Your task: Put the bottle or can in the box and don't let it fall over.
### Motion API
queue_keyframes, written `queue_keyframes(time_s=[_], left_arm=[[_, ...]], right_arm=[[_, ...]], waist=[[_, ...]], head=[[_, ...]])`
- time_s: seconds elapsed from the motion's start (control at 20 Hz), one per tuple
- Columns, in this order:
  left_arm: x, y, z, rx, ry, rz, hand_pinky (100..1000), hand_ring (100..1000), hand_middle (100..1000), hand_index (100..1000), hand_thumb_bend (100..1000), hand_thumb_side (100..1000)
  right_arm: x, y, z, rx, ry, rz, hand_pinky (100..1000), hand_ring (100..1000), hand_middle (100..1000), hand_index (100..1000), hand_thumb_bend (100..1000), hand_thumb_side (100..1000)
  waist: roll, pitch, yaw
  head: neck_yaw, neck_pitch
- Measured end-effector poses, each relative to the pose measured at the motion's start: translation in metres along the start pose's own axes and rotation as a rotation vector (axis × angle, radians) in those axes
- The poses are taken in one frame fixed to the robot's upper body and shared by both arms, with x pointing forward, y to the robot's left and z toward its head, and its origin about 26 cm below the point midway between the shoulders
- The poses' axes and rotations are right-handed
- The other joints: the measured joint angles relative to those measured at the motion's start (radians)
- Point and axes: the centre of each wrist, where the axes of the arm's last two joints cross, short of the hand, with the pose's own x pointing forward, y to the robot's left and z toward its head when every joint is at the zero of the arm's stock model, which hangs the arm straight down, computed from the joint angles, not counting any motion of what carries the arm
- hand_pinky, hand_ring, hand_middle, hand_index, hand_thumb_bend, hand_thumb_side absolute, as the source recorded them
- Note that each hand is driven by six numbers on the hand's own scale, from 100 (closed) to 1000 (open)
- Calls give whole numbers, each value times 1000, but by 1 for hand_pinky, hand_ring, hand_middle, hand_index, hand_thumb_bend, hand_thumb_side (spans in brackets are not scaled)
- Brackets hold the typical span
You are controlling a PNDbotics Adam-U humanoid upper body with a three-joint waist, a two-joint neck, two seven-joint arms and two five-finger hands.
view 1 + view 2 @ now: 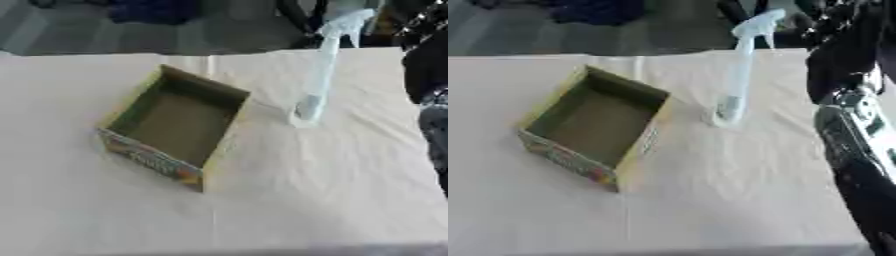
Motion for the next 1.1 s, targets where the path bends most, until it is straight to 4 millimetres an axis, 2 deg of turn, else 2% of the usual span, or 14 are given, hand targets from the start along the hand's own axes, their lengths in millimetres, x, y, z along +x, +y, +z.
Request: queue_keyframes(time_s=[0.1, 0.25, 0.55, 0.65, 0.85, 0.9, 1.1], left_arm=[[0, 0, 0, 0, 1, -1, 794, 849, 855, 902, 824, 705], [0, 0, 0, 1, 1, -2, 794, 849, 855, 902, 824, 705], [2, 0, 0, 3, -13, -2, 790, 849, 855, 902, 817, 705], [3, 0, 0, 3, -16, -1, 789, 849, 855, 901, 812, 705], [3, 0, 0, 3, -17, -2, 787, 849, 855, 899, 809, 704], [3, 0, 0, 4, -16, -2, 787, 849, 855, 899, 808, 705], [3, 0, 0, 4, -15, -3, 785, 848, 855, 898, 804, 705]], right_arm=[[-1, -4, 2, 32, -76, 200, 943, 893, 893, 910, 100, 610], [-4, -6, 7, 58, -98, 360, 942, 892, 894, 910, 100, 629], [-7, -8, 11, 56, -86, 423, 939, 880, 887, 909, 100, 639], [-7, -8, 11, 52, -83, 423, 931, 854, 862, 909, 100, 668], [-14, -7, 20, 44, -10, 338, 880, 754, 764, 945, 100, 786], [-17, -6, 25, 40, 35, 281, 846, 694, 717, 964, 100, 815], [-31, 1, 49, 0, 294, -60, 723, 506, 518, 1000, 306, 901]], waist=[[0, 0, 0], [0, 0, 0], [1, 2, -1], [1, 2, -1], [1, 3, -1], [1, 3, -2], [0, 3, -3]], head=[[4, 2], [6, 4], [1, 11], [-3, 12], [-11, 12], [-13, 12], [-19, 12]])
